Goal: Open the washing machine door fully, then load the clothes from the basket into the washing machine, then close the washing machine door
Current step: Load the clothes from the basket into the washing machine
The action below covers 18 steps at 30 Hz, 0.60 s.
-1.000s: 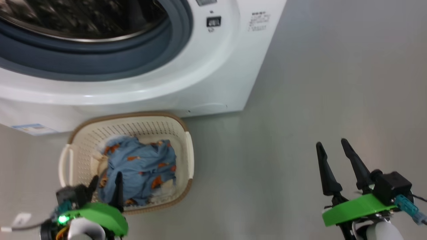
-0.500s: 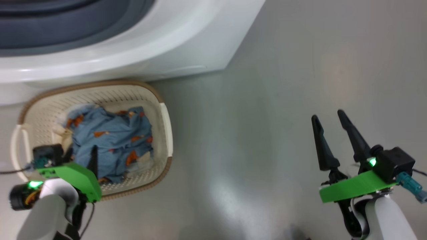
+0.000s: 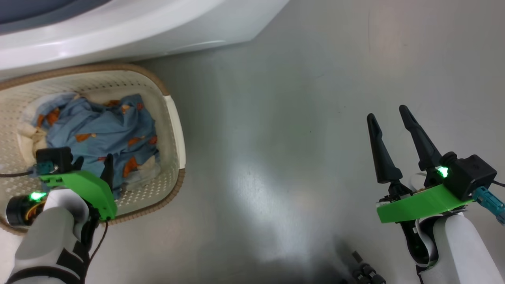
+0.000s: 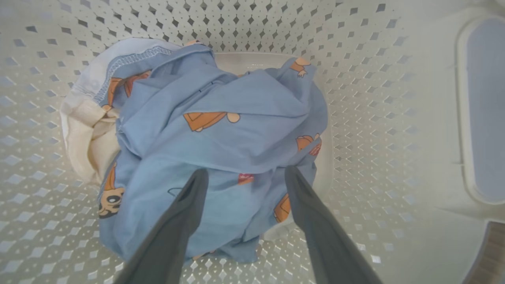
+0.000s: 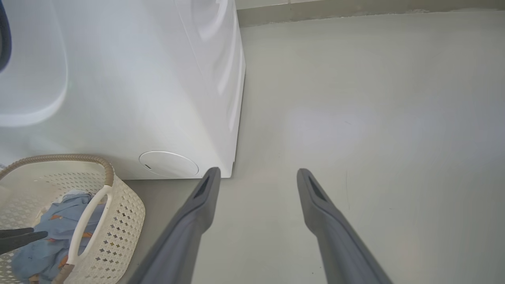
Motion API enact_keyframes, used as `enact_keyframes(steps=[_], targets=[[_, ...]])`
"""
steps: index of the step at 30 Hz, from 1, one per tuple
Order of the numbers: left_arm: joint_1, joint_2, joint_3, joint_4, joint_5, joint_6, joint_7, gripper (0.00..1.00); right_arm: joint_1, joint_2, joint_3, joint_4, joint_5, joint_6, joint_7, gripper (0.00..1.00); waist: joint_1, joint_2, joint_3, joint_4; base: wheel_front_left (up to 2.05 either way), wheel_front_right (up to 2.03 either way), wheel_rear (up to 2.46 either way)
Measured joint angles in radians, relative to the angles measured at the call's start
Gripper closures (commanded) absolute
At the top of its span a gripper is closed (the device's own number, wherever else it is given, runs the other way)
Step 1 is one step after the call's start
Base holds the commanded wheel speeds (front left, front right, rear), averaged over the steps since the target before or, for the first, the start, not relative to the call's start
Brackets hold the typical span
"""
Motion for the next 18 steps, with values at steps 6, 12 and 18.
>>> enact_keyframes(steps=[6, 12, 18], targets=[[-0.04, 0.024, -0.044, 0.03, -0.016, 0.0, -0.019, 0.0, -0.001, -0.004, 0.024, -0.002, 0.007, 0.0, 0.0, 0.0, 0.0, 0.0, 0.038, -0.015, 0.0, 0.0, 0.0], [-0.087, 0.043, -0.072, 0.062, -0.025, 0.0, -0.036, 0.0, -0.005, -0.003, 0.033, -0.003, 0.015, 0.0, 0.0, 0.0, 0.0001, 0.0, 0.069, -0.028, 0.0, 0.0, 0.0], [-0.129, 0.054, -0.093, 0.092, -0.028, 0.0, -0.036, 0.0, -0.006, -0.006, 0.033, -0.006, 0.017, 0.0, 0.0, 0.0, 0.0, 0.0, 0.099, -0.035, 0.0, 0.0, 0.0]])
